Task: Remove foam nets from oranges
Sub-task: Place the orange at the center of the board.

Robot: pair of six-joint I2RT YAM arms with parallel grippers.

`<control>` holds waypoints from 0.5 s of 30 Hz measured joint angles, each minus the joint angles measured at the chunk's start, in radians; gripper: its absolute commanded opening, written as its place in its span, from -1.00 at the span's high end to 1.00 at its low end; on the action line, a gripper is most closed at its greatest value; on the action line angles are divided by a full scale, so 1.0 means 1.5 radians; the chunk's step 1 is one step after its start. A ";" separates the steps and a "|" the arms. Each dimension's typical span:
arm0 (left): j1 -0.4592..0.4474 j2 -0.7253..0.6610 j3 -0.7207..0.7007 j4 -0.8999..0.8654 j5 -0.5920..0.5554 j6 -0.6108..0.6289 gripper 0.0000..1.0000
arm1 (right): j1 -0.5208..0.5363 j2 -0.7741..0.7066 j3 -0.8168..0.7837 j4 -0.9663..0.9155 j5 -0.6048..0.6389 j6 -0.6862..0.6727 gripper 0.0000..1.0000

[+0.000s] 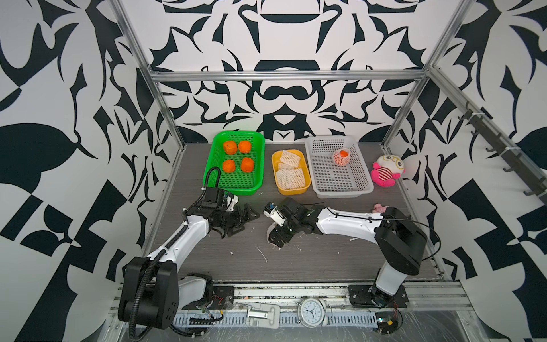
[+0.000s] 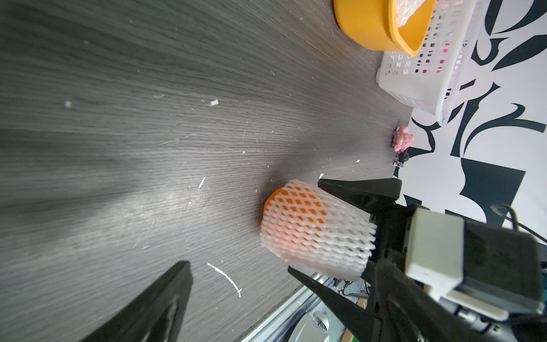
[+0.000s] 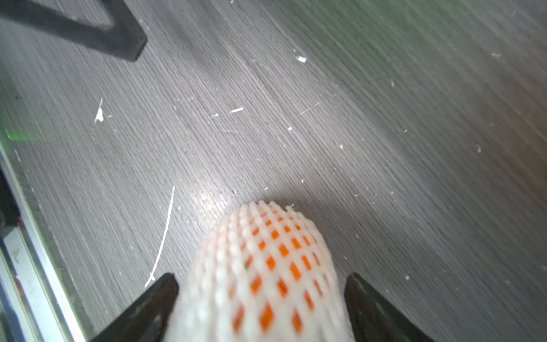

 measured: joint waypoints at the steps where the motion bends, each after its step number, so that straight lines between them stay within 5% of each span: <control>1: -0.002 0.001 0.000 0.001 0.000 0.000 -0.99 | 0.000 -0.006 -0.004 -0.001 0.000 -0.003 -0.91; 9: -0.024 0.000 0.000 0.004 0.018 0.000 -0.99 | 0.000 -0.137 -0.068 0.034 -0.015 -0.060 -0.95; 15: -0.052 -0.004 0.000 0.054 0.131 -0.026 -0.99 | 0.000 -0.300 -0.231 0.182 -0.093 -0.177 -0.96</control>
